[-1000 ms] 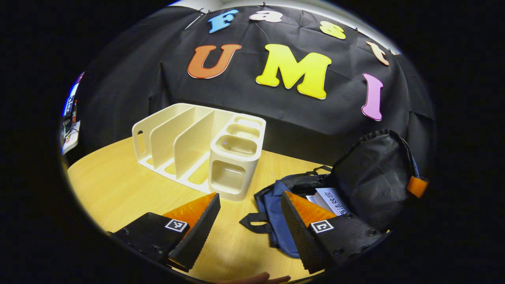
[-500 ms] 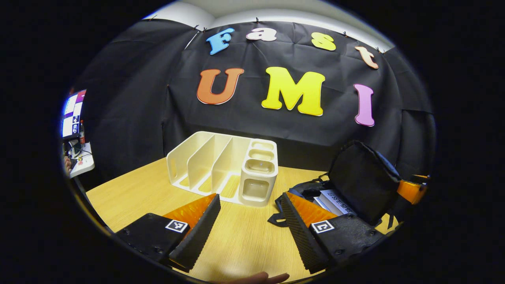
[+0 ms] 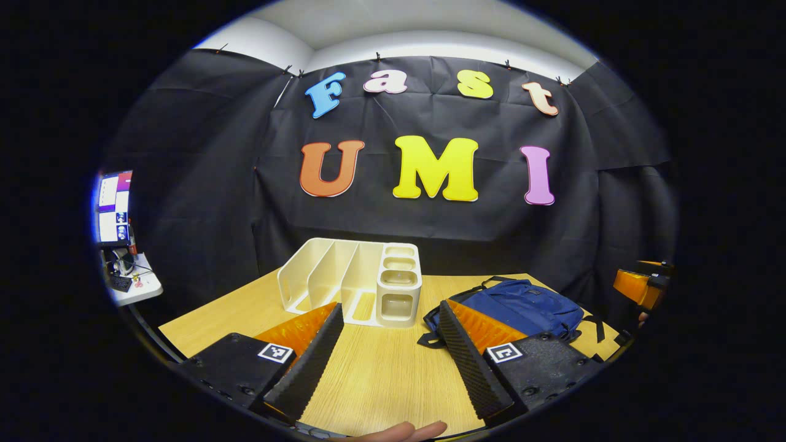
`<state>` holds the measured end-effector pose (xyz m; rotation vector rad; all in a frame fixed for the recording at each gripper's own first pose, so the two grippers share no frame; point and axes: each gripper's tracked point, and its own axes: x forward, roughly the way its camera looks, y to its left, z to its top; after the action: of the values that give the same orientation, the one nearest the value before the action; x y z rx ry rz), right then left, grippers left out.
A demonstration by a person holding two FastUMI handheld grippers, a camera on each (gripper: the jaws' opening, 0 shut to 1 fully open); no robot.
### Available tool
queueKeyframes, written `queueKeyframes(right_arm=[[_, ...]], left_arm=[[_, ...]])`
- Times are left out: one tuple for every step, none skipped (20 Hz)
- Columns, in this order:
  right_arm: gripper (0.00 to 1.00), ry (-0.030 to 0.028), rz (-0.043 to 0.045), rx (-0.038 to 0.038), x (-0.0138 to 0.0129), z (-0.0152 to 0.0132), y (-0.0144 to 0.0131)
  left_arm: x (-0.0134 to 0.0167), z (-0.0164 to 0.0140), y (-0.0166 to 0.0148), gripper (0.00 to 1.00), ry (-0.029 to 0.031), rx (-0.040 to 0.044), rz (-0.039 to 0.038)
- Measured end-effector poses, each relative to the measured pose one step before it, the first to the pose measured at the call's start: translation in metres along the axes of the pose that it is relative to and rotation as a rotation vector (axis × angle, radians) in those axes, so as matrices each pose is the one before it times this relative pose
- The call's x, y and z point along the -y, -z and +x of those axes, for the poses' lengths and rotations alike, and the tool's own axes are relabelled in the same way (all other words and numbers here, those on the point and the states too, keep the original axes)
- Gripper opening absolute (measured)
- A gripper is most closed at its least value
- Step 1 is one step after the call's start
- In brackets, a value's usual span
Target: Open the schoolbag, grab two books from the bookshelf and put them into the schoolbag.
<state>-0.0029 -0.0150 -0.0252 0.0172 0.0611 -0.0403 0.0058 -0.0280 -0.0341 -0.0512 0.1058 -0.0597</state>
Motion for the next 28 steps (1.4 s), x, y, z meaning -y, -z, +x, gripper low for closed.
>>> queueKeyframes(right_arm=[[0.96,-0.02974,0.02476,0.0129,-0.00491,-0.01051,-0.00245],[0.97,-0.02383,0.01932,0.009,-0.00849,-0.01057,0.00056],[0.94,-0.00696,-0.00788,0.01924,-0.0023,-0.00695,-0.0028],[0.96,-0.00145,-0.02407,0.01226,0.0002,-0.00401,0.00066],[0.96,-0.0033,-0.01971,0.00722,-0.00304,-0.0036,0.00052],[0.94,0.00085,-0.01149,-0.00373,-0.00385,-0.00198,0.00223],[0.96,0.01302,-0.01564,-0.00755,-0.00097,-0.00042,0.00302],[0.94,0.01774,-0.02174,-0.00346,0.00031,-0.00114,0.00147],[0.96,0.00649,-0.00656,0.00461,-0.00252,-0.00193,-0.00131],[0.97,-0.00855,0.00482,-0.00066,-0.00679,-0.00255,0.00016],[0.96,-0.00952,0.00874,-0.00005,-0.00675,-0.00144,-0.00009],[0.97,-0.00619,-0.00431,0.00011,-0.00404,0.00048,0.00024],[0.98,-0.00157,-0.00841,0.00159,-0.00235,-0.00003,0.00064],[0.95,0.00231,-0.00692,-0.0021,-0.00137,0.00015,0.00067],[0.98,0.00154,-0.00152,0.00026,-0.00176,-0.00115,0.00023],[0.98,-0.00418,0.00021,0.00404,-0.00418,-0.0009,-0.00179],[0.98,-0.00616,-0.006,0.00146,-0.0044,-0.0007,0.0001],[0.98,-0.00199,-0.00479,-0.00009,-0.00112,0.00022,0.00078],[0.98,-0.00208,-0.00195,-0.0005,-0.00078,-0.00086,0.00007],[0.98,0.00044,-0.00289,-0.0052,-0.00052,0.00044,0.00146],[0.98,0.00123,-0.00145,0.00096,0.00081,-0.00125,0.00064],[0.95,0.00051,-0.00538,-0.00104,-0.00003,-0.00018,0.00067],[0.97,0.0013,-0.00777,-0.00088,0.00073,-0.00051,0.00159],[0.98,0.00206,-0.00383,-0.00106,0.00212,-0.0007,0.00201],[0.97,-0.00291,-0.00052,-0.00299,0.00082,0.00004,0.00216],[0.97,-0.00363,0.00351,-0.00497,0.00065,0.00013,0.00271],[0.96,-0.00017,0.00648,-0.0042,0.00192,-0.00045,0.00142],[0.95,0.00096,0.00572,-0.00304,0.00243,0.00073,0.00047]], left_arm=[[-0.00185,-0.00982,-0.00137,0.98,-0.00841,0.00692,0.00223],[0.00042,-0.00802,-0.00188,0.99,0.00348,0.00937,0.00347],[0.00421,-0.00627,-0.00303,0.99,0.01475,0.01171,0.01093],[0.0042,-0.00569,-0.00211,0.98,0.01593,0.00935,0.01543],[-0.00039,-0.0048,-0.00009,1.0,0.00517,0.00331,0.01623],[-0.0027,-0.00299,0.00109,0.98,-0.00432,-0.00356,0.01],[-0.00366,-0.00303,0.00253,0.98,-0.00547,-0.00496,-0.00405],[-0.00049,-0.00162,0.00274,0.98,-0.00066,-0.00599,-0.00849],[0.00187,-0.00173,0.00118,0.98,0.00742,-0.00046,-0.00326],[0.00154,-0.00065,0.00202,0.98,0.01401,-0.00282,-0.00241],[0.00119,-0.00027,0.00239,0.98,0.01624,-0.00821,-0.00289],[-0.00128,-0.00083,0.00007,0.98,0.00258,-0.0067,0.0075],[-0.00787,-0.00216,-0.00293,0.98,-0.02052,0.01207,0.00733],[-0.00535,-0.00134,-0.00199,0.98,-0.01541,0.00744,0.00941],[-0.00067,-0.00049,-0.00067,0.99,-0.00314,0.00316,0.00618],[0.00343,-0.00086,-0.00184,0.98,0.01062,0.01028,0.00553],[0.0036,0.00061,-0.00302,0.98,0.01071,0.01015,0.00609],[0.0015,0.0006,-0.00122,0.98,0.00366,0.00622,-0.00051],[0.00183,-0.00008,0.00131,0.98,0.00343,0.00111,-0.01014],[0.00705,0.00138,0.00277,0.98,0.01973,-0.00699,-0.00986],[0.01154,0.00161,0.00245,0.98,0.02819,-0.00964,-0.0027],[0.00713,0.00022,0.00185,0.98,0.01608,-0.00755,0.00216],[0.00188,-0.00057,0.00136,0.98,0.0043,-0.00516,0.006],[0.00016,-0.00042,0.00071,0.98,-0.00154,-0.00076,0.00292],[0.00157,-0.00055,-0.00046,0.99,0.00421,0.00268,0.00217],[0.00238,-0.00088,0.00024,0.99,0.00159,0.00049,0.00032],[0.00026,0.00059,0.00069,0.94,-0.0016,0.0015,0.00096],[-0.00048,-0.00004,-0.00011,0.99,-0.00339,-0.00042,-0.00053]])
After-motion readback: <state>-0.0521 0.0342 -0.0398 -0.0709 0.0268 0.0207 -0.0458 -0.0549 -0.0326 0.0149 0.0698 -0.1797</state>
